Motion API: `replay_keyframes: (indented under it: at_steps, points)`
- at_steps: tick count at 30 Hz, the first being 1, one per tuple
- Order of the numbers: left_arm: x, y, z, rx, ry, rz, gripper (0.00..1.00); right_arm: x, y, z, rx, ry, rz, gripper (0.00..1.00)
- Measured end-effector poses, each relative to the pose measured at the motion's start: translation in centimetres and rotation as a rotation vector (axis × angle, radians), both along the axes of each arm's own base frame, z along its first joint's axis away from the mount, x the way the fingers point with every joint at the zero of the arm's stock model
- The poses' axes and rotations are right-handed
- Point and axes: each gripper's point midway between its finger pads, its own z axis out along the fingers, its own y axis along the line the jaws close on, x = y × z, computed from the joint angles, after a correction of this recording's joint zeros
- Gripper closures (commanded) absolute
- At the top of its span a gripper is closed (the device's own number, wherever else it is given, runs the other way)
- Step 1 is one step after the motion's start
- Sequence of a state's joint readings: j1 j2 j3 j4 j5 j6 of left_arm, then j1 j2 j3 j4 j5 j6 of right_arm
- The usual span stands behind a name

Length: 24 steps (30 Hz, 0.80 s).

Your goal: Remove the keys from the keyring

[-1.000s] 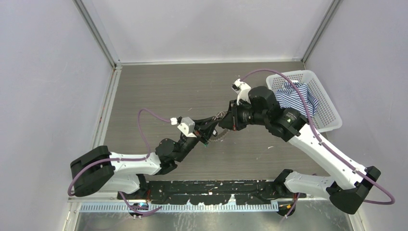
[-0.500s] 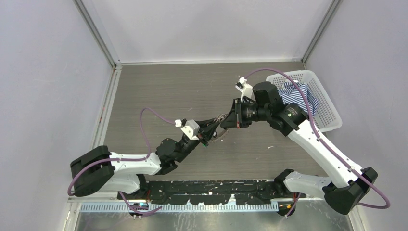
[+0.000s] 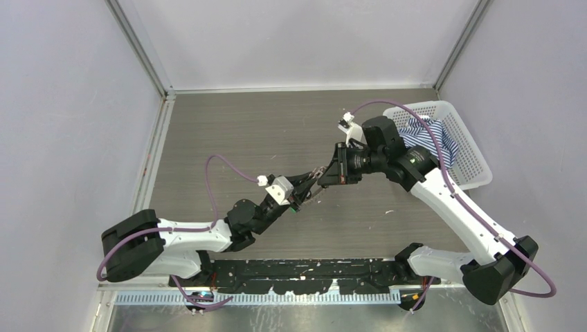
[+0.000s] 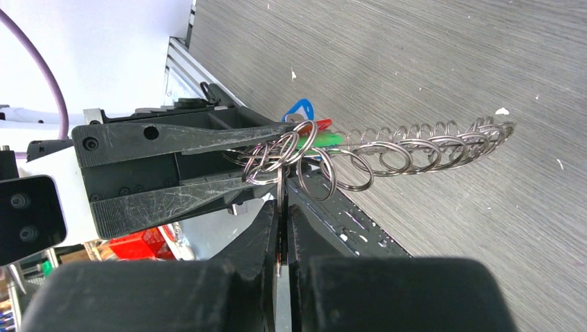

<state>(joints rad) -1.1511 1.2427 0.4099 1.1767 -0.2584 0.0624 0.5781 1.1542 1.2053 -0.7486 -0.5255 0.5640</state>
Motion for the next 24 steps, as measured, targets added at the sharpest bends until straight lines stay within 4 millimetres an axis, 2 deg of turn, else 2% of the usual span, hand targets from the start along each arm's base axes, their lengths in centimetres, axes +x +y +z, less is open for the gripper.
replay_keyframes:
  at_steps: [10,24]
  points:
    - [0.0,0.0,-0.4,0.008,0.016,0.009,1.0,-0.1,-0.2,-0.7,0.013,0.034,-0.008,0.99]
    - [1.0,0.7,0.3,-0.169,0.179,0.006,1.0,0.4,0.1,0.2,0.06,-0.059,-0.015,0.99]
